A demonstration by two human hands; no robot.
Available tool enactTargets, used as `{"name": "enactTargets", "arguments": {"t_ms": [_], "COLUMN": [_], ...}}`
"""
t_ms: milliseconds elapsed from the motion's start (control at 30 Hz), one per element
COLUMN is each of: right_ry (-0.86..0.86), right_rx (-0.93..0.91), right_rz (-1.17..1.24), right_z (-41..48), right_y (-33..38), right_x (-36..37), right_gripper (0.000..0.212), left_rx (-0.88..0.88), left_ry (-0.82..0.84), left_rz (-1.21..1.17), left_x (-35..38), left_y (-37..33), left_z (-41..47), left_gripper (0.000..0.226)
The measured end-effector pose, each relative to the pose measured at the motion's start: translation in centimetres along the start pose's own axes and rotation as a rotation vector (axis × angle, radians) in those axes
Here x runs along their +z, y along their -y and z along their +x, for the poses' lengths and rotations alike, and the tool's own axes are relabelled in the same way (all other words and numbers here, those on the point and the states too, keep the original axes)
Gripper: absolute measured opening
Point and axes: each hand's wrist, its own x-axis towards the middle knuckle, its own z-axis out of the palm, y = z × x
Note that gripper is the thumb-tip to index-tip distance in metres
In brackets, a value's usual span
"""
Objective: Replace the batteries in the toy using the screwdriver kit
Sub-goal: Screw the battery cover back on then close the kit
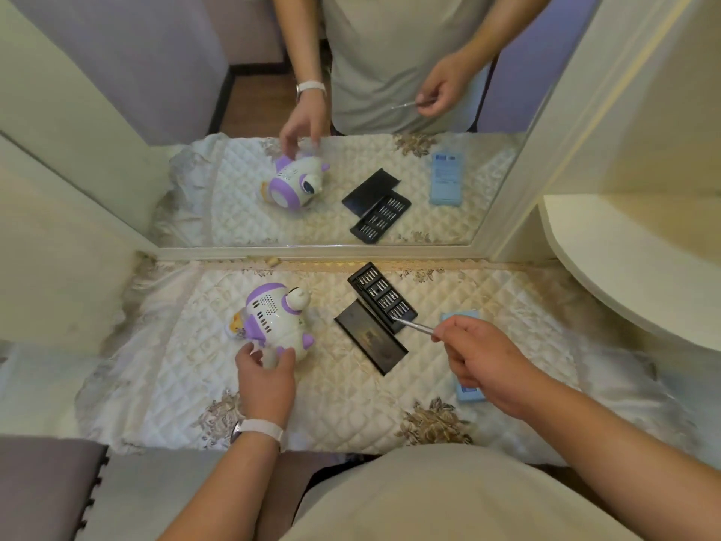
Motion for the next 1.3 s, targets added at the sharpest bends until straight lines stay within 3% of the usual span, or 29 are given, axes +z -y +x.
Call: {"name": "enactTargets", "arguments": {"t_ms": [100, 167, 367, 467, 700, 1067, 1300], "right_ry": [0.081, 0.136, 0.33, 0.384, 0.404, 0.296, 0.26], "right_rx": [-0.004, 0.002, 0.001, -0.011, -0.005, -0.248, -0.275], "right_rz": [0.006, 0.031, 0.112, 0.138, 0.192, -0.343, -0.261], "right_z": [0.4, 0.4, -0.2, -0.4, 0.0, 2.2, 4.8], "right_y": [0.3, 0.5, 0.4, 0.4, 0.0, -0.1, 1.6], "right_x": [-0.4, -0.4, 0.1, 0.1, -1.4, -4.5, -5.4], "right_gripper": [0.015, 0.015, 0.014, 0.017, 0.022, 0.029, 0.009], "left_rx": [-0.003, -0.008, 0.038, 0.05, -0.01, 0.005, 0.048], "left_ry": [-0.088, -0.062, 0.336, 0.456, 0.495, 0.456, 0.476], "left_rz": [-0.039, -0.081, -0.237, -0.338, -0.556, -0.476, -0.327], "left_x": [0.5, 1.2, 4.1, 5.7, 8.1, 10.3, 10.7], "left_y": [-0.7, -1.2, -4.7, -6.2, -7.2, -8.2, -8.2], "left_z": [-3.2, -5.3, -11.0, -12.8, -14.1, -14.1, -13.5], "left_gripper": [0.054, 0.039, 0.009, 0.014, 0.021, 0.014, 0.012]}}
